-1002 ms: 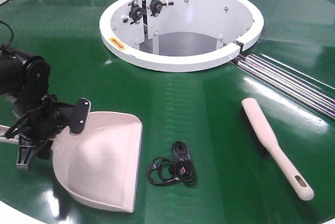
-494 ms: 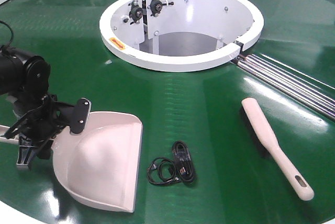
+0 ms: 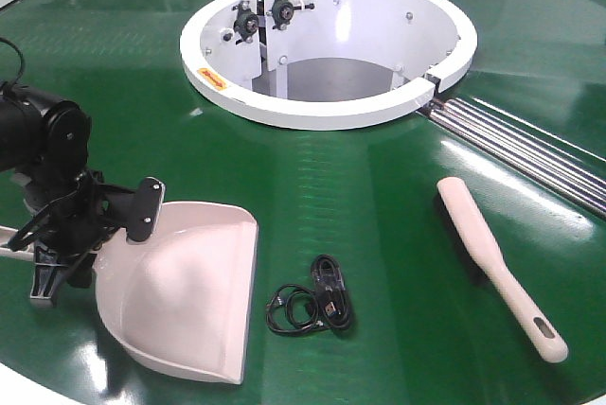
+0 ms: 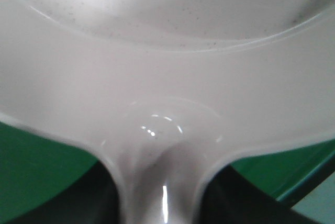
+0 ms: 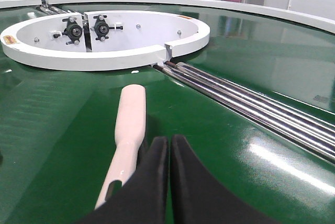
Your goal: Clean and inspect green conveyor with broom and dustpan
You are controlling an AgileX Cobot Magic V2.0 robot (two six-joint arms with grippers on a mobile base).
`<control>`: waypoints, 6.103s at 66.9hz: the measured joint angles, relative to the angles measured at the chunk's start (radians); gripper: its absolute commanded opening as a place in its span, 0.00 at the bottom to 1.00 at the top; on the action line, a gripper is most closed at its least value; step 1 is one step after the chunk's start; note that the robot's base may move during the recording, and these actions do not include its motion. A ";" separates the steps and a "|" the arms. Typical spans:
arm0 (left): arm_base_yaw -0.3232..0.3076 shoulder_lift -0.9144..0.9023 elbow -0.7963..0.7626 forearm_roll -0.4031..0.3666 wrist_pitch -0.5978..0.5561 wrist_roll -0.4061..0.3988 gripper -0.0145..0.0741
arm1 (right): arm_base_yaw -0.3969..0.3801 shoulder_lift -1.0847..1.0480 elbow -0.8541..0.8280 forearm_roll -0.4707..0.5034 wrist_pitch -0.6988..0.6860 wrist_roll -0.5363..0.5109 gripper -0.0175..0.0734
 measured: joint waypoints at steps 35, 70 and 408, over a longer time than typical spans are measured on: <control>0.000 0.000 0.000 0.000 -0.001 0.000 0.15 | 0.000 0.134 -0.236 0.098 -0.100 0.079 0.18; 0.000 0.000 0.000 0.000 -0.002 0.000 0.15 | 0.000 0.561 -0.526 0.128 0.341 0.081 0.20; 0.001 0.000 0.000 0.017 -0.004 0.002 0.15 | 0.780 2.183 -1.843 0.357 1.046 0.220 0.19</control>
